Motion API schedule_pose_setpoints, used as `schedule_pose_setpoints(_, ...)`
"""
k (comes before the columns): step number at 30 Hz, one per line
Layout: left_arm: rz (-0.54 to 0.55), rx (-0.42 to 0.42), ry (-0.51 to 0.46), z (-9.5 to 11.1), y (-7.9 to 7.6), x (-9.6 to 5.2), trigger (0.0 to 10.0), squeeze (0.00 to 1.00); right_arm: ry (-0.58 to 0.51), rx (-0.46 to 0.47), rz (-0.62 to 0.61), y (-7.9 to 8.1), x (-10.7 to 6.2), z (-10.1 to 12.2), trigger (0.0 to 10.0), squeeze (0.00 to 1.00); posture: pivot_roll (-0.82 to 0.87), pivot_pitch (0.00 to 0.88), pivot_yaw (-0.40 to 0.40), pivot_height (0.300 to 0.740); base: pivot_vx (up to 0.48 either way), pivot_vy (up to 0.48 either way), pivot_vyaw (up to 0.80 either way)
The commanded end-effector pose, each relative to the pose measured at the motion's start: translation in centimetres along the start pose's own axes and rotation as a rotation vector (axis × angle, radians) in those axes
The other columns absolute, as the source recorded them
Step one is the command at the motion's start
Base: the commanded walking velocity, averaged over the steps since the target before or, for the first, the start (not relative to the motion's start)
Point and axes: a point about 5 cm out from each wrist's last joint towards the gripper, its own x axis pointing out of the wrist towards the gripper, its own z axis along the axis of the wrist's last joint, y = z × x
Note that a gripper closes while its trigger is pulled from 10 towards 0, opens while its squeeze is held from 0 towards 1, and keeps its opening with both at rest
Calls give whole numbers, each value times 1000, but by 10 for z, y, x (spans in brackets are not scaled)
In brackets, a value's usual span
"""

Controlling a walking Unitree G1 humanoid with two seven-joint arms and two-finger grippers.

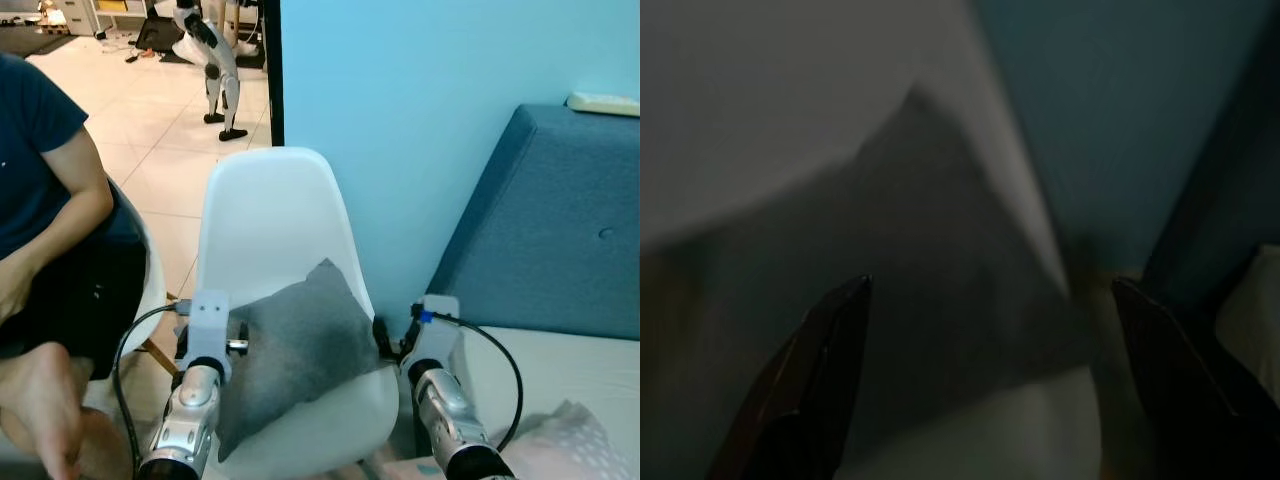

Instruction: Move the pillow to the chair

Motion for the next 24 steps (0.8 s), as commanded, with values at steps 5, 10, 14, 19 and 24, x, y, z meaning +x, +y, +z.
schedule_pose_setpoints(5,-45,26,93,-39,10,-12,10000,0,59,-71,5,2,-10,-22,10000,0,20,17,41,740,0,0,0)
schedule_pose_setpoints(10,7,-36,45,-27,18,-11,10000,0,17,-30,-31,-3,-12,-19,10000,0,41,31,29,740,0,0,0)
schedule_pose_setpoints(14,83,-79,82,-34,25,-10,10000,0,20,-85,-27,-2,-13,-21,10000,0,36,49,16,740,0,0,0)
schedule_pose_setpoints(19,99,-94,34,-23,28,-7,10000,0,-7,-68,-2,-2,-12,-16,10000,0,42,65,-5,740,0,0,0)
schedule_pose_setpoints(24,83,-77,48,-27,26,-8,10000,0,12,-82,87,8,-8,-14,10000,0,36,50,-7,740,0,0,0)
